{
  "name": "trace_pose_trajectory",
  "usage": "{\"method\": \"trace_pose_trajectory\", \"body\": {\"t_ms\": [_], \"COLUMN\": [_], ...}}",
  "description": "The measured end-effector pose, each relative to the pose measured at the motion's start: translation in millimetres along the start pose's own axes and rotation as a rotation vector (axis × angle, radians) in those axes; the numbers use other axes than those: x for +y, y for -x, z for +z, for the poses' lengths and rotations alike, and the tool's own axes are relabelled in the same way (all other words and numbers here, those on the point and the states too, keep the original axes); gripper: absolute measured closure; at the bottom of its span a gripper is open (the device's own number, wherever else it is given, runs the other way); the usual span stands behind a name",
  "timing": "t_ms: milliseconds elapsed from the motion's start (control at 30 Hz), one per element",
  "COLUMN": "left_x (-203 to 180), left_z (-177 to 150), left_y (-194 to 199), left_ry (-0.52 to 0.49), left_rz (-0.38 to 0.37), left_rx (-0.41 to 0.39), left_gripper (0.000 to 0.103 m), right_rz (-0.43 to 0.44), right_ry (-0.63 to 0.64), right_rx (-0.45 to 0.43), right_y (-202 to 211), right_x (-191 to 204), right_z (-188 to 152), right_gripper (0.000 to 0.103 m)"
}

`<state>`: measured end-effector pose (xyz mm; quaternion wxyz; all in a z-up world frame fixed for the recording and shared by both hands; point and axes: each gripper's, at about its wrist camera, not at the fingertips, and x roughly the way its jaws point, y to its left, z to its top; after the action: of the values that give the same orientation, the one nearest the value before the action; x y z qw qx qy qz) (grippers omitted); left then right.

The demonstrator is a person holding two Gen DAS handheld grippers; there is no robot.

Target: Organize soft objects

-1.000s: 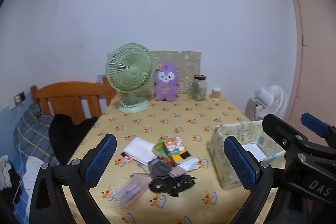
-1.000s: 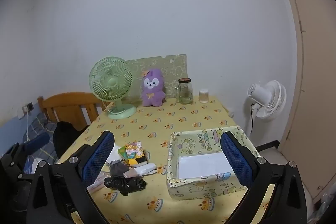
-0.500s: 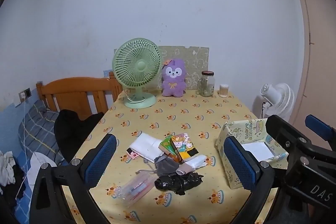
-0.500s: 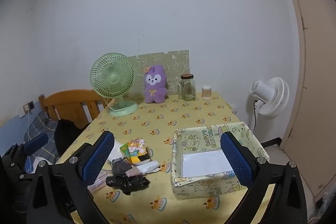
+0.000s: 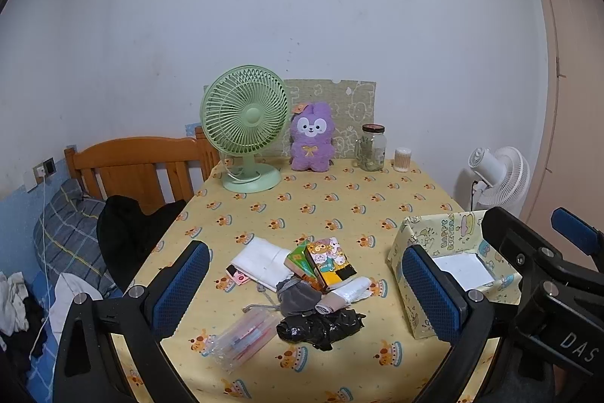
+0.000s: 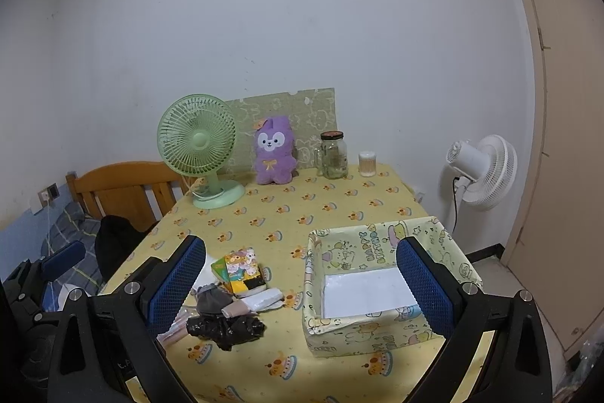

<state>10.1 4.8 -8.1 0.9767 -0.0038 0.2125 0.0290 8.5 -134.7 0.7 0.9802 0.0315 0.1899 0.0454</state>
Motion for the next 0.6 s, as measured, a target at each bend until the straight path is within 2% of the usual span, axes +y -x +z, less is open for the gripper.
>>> {"method": "trace_pose_trajectory", "body": {"t_ms": [600], "left_x": [-7.2], "left_z": [-0.1], "left_y": [0.0], "left_ry": [-0.022], "left_rz": [-0.003], "left_rx": [0.0], "left_gripper": [0.0], "right_rz": [-0.017], "right_ry": [0.022], "right_rx": [-0.001], "right_y": [0.0], "right_x": [-0.2], "right_z": [1.1], "right_gripper": [0.001]}}
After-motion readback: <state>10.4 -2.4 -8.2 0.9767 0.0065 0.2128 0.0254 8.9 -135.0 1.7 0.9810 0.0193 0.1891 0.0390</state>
